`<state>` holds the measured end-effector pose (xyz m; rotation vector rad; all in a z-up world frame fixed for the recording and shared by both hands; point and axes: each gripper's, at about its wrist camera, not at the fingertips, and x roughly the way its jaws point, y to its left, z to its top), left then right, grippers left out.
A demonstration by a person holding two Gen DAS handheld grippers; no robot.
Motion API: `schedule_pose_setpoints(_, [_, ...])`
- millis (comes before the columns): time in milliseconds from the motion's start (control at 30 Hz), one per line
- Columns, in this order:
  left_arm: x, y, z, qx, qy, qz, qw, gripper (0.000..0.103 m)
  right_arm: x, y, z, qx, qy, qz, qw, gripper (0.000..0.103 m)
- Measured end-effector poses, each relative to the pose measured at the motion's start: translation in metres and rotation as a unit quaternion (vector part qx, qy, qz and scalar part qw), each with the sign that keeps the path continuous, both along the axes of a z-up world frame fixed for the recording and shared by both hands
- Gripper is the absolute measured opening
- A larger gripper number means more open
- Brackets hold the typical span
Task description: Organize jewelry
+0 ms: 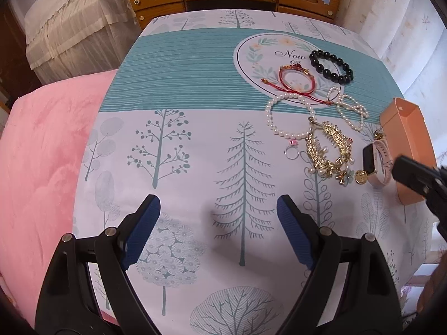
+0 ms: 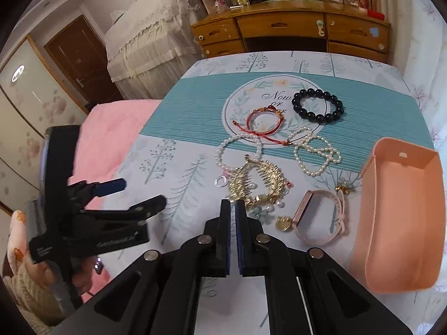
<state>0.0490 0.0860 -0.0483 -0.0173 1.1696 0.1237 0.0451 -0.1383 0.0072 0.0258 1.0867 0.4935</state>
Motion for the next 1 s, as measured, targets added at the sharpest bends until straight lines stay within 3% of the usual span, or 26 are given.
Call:
schedule_pose_setpoints(167, [0.001,0.003,-0.007,-0.001,0.007,0.003,1.0000,0.084,0.025,0.005,-0.021,-0.035,-0.013,-0.006,0.999,0.034])
schedule_pose_setpoints(567, [0.006,0.012,-0.019,-0.014,0.016,0.004,0.9998,0.084,0.095,0.031,-0.081,-0.098,0.040,0.034,0.994,0.035])
schedule_pose_setpoints(1000, [0.011,0.020,-0.028,-0.025,0.021,0.010,0.9994,0.084,0.123,0.071,-0.100,-0.153,0.038,0.105,0.982,0.035])
